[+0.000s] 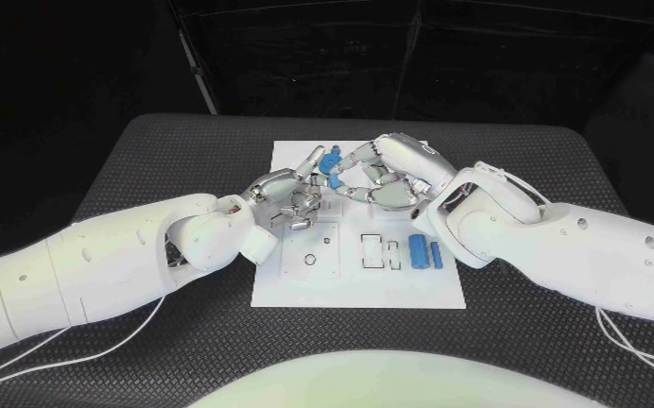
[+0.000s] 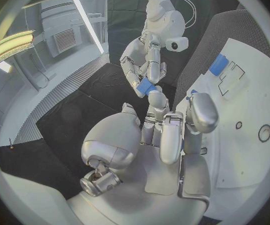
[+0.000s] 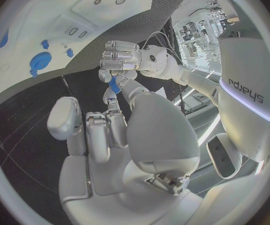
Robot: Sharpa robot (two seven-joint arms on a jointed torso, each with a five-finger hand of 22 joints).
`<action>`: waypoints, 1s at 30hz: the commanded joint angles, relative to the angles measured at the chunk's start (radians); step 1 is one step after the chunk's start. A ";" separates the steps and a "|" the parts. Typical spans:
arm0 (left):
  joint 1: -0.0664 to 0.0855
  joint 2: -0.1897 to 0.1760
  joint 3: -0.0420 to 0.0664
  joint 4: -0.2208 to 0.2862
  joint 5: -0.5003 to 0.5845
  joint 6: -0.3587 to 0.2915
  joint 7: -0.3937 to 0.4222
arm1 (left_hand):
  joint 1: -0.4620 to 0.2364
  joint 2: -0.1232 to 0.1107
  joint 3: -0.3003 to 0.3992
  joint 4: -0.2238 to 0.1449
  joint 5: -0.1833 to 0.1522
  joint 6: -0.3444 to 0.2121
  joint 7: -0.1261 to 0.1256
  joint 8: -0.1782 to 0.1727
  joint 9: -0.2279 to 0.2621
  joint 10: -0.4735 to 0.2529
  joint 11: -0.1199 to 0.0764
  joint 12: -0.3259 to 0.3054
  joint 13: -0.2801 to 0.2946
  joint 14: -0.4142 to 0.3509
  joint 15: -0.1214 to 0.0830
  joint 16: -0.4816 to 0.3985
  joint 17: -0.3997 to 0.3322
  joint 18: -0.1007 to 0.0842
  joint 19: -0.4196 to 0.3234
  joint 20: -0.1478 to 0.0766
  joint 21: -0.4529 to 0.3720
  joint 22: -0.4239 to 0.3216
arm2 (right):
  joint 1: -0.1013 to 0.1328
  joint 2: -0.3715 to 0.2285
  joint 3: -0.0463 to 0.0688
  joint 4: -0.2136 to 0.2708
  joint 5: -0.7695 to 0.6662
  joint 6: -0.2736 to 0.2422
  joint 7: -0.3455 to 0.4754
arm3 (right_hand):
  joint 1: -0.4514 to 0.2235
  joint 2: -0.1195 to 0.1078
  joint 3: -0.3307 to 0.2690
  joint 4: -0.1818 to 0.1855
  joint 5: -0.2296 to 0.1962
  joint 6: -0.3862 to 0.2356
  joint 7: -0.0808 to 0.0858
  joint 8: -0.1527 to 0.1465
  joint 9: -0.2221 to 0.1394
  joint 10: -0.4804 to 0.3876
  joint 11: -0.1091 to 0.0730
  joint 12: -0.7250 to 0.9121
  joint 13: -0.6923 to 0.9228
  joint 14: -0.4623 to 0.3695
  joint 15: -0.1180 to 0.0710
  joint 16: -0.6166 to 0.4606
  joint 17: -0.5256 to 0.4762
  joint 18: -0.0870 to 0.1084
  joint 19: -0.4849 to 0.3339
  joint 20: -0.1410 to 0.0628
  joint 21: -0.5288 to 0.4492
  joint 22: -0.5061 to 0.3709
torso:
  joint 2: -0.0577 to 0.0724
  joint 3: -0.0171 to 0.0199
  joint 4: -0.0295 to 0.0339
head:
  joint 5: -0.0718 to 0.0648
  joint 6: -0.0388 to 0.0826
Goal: Assemble the parts on the task board
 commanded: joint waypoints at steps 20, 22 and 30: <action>0.002 -0.014 0.002 -0.030 -0.025 -0.080 -0.001 | 0.021 -0.001 0.002 -0.017 -0.003 -0.085 0.035 -0.038 -0.004 -0.076 0.022 -0.059 -0.084 0.080 0.014 -0.013 0.193 -0.008 -0.034 0.009 -0.046 -0.038 | -0.001 0.006 -0.001 -0.007 0.061 -0.021 0.002 | -0.006 0.005 -0.006 0.002 0.003 0.037 -0.025 0.051 0.050 0.005 -0.001 0.003 0.097 0.104 -0.002 0.006 0.263 -0.006 0.007 -0.001 0.002 0.000 | 0.000 -0.0003 0.0006 | 0.003 -0.003; 0.002 -0.019 0.003 -0.036 -0.028 -0.087 0.000 | 0.022 -0.001 0.002 -0.018 -0.003 -0.087 0.036 -0.038 -0.004 -0.079 0.023 -0.061 -0.086 0.080 0.014 -0.014 0.192 -0.008 -0.035 0.010 -0.048 -0.040 | -0.001 0.008 -0.001 -0.012 0.065 -0.019 0.002 | -0.006 0.005 -0.006 0.002 0.003 0.037 -0.025 0.051 0.050 0.005 -0.001 0.003 0.097 0.104 -0.002 0.006 0.263 -0.006 0.007 -0.001 0.002 0.000 | 0.000 -0.0003 0.0006 | 0.003 -0.003; 0.003 -0.059 0.004 -0.049 -0.032 -0.116 0.022 | 0.031 -0.002 0.004 -0.025 -0.003 -0.091 0.038 -0.039 -0.003 -0.085 0.025 -0.062 -0.089 0.079 0.017 -0.015 0.191 -0.007 -0.037 0.013 -0.051 -0.042 | -0.007 0.027 -0.001 -0.057 0.076 -0.010 0.001 | -0.007 0.006 -0.006 0.003 0.003 0.037 -0.025 0.050 0.050 0.005 -0.001 0.003 0.097 0.104 -0.002 0.006 0.263 -0.006 0.007 -0.001 0.002 0.000 | 0.001 -0.0014 0.0026 | 0.002 -0.004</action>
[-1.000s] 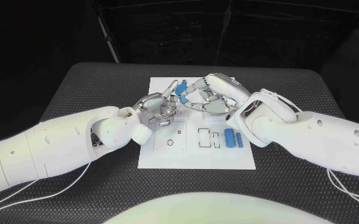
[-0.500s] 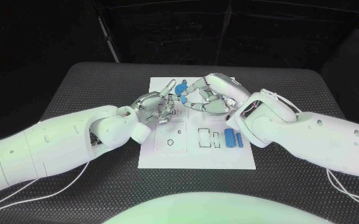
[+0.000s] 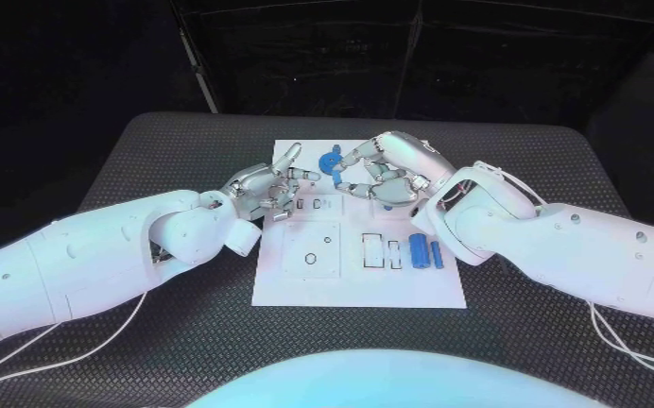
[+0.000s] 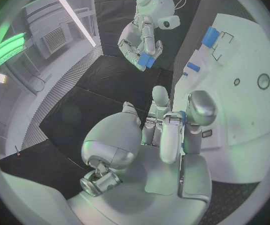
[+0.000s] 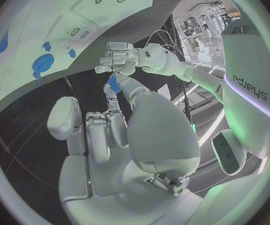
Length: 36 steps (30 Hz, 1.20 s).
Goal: Assemble the parts on the task board
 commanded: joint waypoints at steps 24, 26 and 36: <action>0.006 -0.100 0.048 0.044 -0.014 -0.068 0.075 | 0.031 -0.004 0.005 -0.023 -0.003 -0.011 0.001 -0.003 0.004 -0.015 0.003 -0.004 -0.004 0.073 0.007 -0.012 0.182 0.001 -0.027 0.004 -0.036 -0.028 | -0.009 0.146 -0.024 -0.227 0.005 0.074 -0.037 | -0.001 0.013 -0.005 0.003 0.005 0.033 -0.027 0.016 0.050 0.004 -0.001 0.001 0.095 0.104 -0.003 0.006 0.263 -0.005 0.004 -0.001 -0.001 -0.005 | -0.001 -0.0004 -0.0011 | 0.007 -0.004; 0.006 -0.098 0.048 0.045 -0.014 -0.068 0.074 | 0.031 -0.004 0.005 -0.023 -0.003 -0.011 0.001 -0.003 0.004 -0.015 0.003 -0.004 -0.004 0.073 0.007 -0.012 0.182 0.001 -0.027 0.004 -0.036 -0.028 | -0.009 0.156 -0.027 -0.237 -0.009 0.082 -0.057 | -0.003 0.012 -0.006 0.004 0.003 0.031 -0.026 0.015 0.049 0.003 -0.001 0.000 0.094 0.104 -0.002 0.006 0.263 -0.004 0.003 -0.001 -0.002 -0.008 | -0.001 -0.0001 -0.0019 | 0.007 -0.004; 0.007 -0.090 0.049 0.043 -0.014 -0.065 0.074 | 0.031 -0.004 0.005 -0.023 -0.003 -0.011 0.001 -0.003 0.004 -0.016 0.003 -0.004 -0.005 0.073 0.007 -0.013 0.182 0.001 -0.028 0.004 -0.036 -0.028 | -0.012 0.198 -0.039 -0.264 -0.059 0.098 -0.134 | -0.004 0.013 -0.008 0.004 -0.002 0.031 -0.026 0.015 0.049 0.004 -0.001 0.002 0.097 0.104 -0.002 0.006 0.263 -0.004 0.001 -0.001 -0.003 -0.009 | 0.000 0.0011 -0.0004 | 0.010 -0.007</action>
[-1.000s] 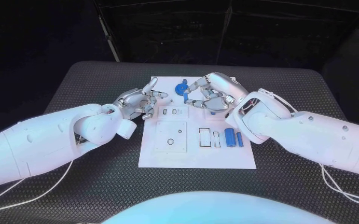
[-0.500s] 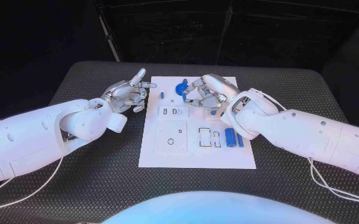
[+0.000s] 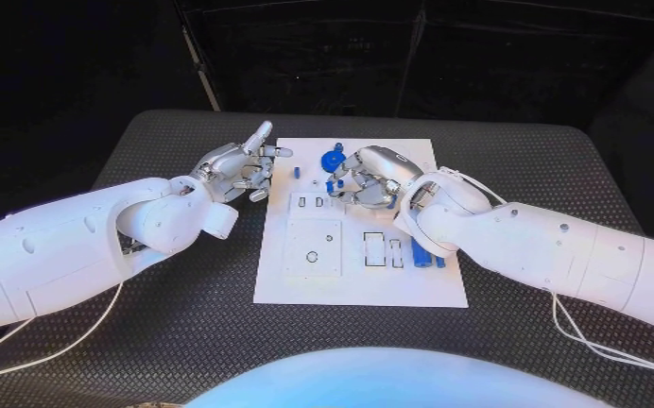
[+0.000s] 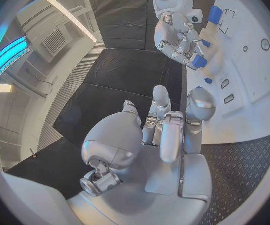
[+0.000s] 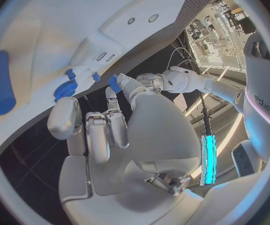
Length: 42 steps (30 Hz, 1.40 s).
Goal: Assemble the parts on the task board
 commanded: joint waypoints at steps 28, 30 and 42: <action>0.002 0.016 0.001 -0.003 -0.012 0.018 0.016 | 0.014 -0.003 0.000 -0.010 -0.003 -0.008 -0.002 -0.003 0.002 -0.006 0.000 -0.003 0.000 0.073 0.008 -0.004 0.182 0.001 -0.008 -0.001 -0.004 0.000 | -0.001 0.067 -0.015 -0.041 -0.142 0.080 -0.160 | -0.003 0.010 -0.004 0.003 -0.006 0.030 -0.027 0.004 0.049 0.000 -0.001 -0.003 0.092 0.104 -0.002 0.006 0.263 -0.003 -0.002 -0.001 -0.006 -0.007 | 0.000 -0.0012 0.0004 | 0.007 -0.014; 0.002 0.016 0.001 -0.003 -0.014 0.019 0.016 | 0.014 -0.003 0.000 -0.010 -0.003 -0.008 -0.002 -0.003 0.002 -0.006 0.000 -0.003 0.000 0.073 0.008 -0.004 0.182 0.001 -0.008 -0.001 -0.004 0.000 | -0.001 0.068 -0.016 -0.043 -0.144 0.080 -0.162 | -0.003 0.010 -0.004 0.003 -0.006 0.030 -0.027 0.004 0.049 0.000 -0.001 -0.003 0.092 0.104 -0.002 0.006 0.263 -0.003 -0.002 -0.001 -0.006 -0.007 | 0.000 -0.0010 0.0007 | 0.007 -0.015; 0.002 0.018 0.001 -0.005 -0.021 0.025 0.015 | 0.014 -0.003 0.000 -0.010 -0.003 -0.008 -0.002 -0.003 0.002 -0.006 0.000 -0.003 0.000 0.073 0.008 -0.004 0.182 0.001 -0.008 -0.001 -0.004 0.000 | -0.001 0.082 -0.016 -0.057 -0.154 0.083 -0.175 | -0.003 0.010 -0.004 0.004 -0.007 0.030 -0.027 0.004 0.049 0.001 -0.001 -0.001 0.094 0.104 -0.002 0.006 0.263 -0.003 -0.002 -0.001 -0.006 -0.008 | 0.001 -0.0008 0.0004 | 0.008 -0.015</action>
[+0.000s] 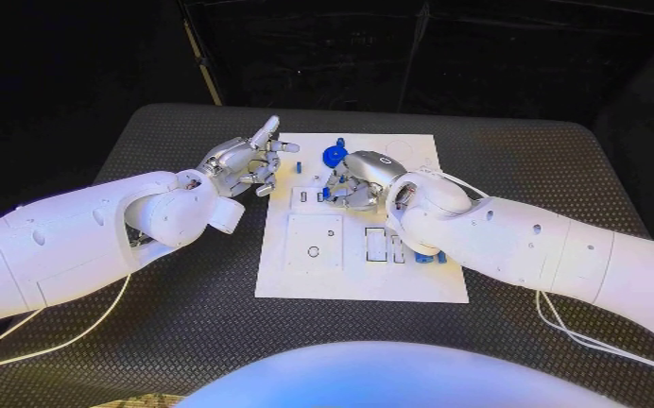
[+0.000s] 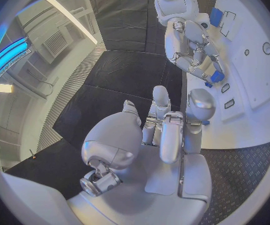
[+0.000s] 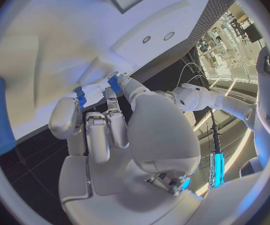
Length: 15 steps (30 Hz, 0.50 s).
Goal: Assemble the parts on the task board
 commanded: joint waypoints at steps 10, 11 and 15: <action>0.002 0.003 0.001 0.000 -0.021 0.022 0.013 | 0.012 0.000 0.000 -0.007 -0.003 -0.008 -0.002 -0.003 0.002 -0.008 0.000 -0.004 -0.002 0.073 0.008 -0.005 0.182 0.001 -0.009 -0.001 -0.005 -0.001 | 0.000 0.018 0.000 -0.013 -0.033 0.014 -0.024 | 0.001 0.007 0.001 0.004 0.002 0.033 -0.024 0.004 0.049 0.001 -0.001 -0.001 0.094 0.104 -0.002 0.006 0.264 -0.003 -0.002 -0.001 -0.006 -0.001 | 0.000 -0.0003 -0.0007 | 0.000 -0.004; 0.002 0.003 0.001 0.000 -0.023 0.022 0.013 | 0.012 0.000 0.000 -0.007 -0.003 -0.008 -0.002 -0.003 0.002 -0.008 0.000 -0.004 -0.002 0.073 0.008 -0.005 0.182 0.001 -0.009 -0.001 -0.005 -0.001 | 0.000 0.019 0.000 -0.013 -0.034 0.015 -0.025 | 0.001 0.007 0.001 0.004 0.002 0.033 -0.024 0.004 0.049 0.001 -0.001 -0.001 0.094 0.104 -0.002 0.006 0.264 -0.003 -0.002 -0.001 -0.006 -0.001 | 0.000 -0.0003 -0.0007 | 0.000 -0.004; 0.002 0.004 0.001 0.000 -0.027 0.026 0.012 | 0.012 -0.001 0.000 -0.007 -0.003 -0.009 -0.002 -0.003 0.002 -0.008 0.000 -0.004 -0.003 0.073 0.008 -0.005 0.182 0.001 -0.009 -0.001 -0.005 -0.001 | -0.001 0.021 0.000 -0.015 -0.039 0.019 -0.028 | 0.001 0.007 0.001 0.004 0.002 0.033 -0.024 0.004 0.049 0.001 -0.001 -0.001 0.094 0.104 -0.002 0.006 0.264 -0.003 -0.002 -0.001 -0.006 -0.001 | 0.000 0.0000 -0.0003 | 0.001 -0.005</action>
